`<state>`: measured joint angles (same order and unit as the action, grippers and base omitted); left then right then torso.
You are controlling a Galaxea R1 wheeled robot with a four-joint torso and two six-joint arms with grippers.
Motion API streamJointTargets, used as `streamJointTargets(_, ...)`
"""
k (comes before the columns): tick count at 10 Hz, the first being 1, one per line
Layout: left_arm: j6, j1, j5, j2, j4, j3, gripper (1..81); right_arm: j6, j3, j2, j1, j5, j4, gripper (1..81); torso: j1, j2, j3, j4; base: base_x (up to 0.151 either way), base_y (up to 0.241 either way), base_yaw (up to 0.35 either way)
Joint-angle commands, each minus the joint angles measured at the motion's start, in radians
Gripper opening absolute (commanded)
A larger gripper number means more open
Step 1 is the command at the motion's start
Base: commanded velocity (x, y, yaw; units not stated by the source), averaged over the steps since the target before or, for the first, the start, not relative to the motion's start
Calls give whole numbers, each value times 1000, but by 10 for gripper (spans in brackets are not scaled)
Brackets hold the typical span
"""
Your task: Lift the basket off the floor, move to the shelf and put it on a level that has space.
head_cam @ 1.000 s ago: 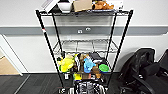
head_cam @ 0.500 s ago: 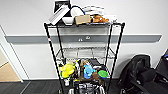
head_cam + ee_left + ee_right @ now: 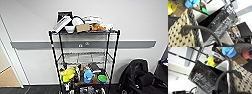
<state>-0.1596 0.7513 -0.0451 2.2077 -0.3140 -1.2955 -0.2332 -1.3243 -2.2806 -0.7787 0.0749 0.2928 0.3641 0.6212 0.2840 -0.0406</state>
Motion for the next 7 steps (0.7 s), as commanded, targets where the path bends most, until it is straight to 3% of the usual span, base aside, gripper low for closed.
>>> streamJointTargets(1, 3, -132, -16, -6, -10, 61, 10, -2, 76, 7, 130, -17, -12, 10, -63, -97, 1, 0, 0, 0, 0)
streamJointTargets(7, 3, -125, -18, -6, -10, 70, 10, 0, 79, 7, 126, -17, -12, 10, -192, -298, -6, 0, 0, 0, 0)
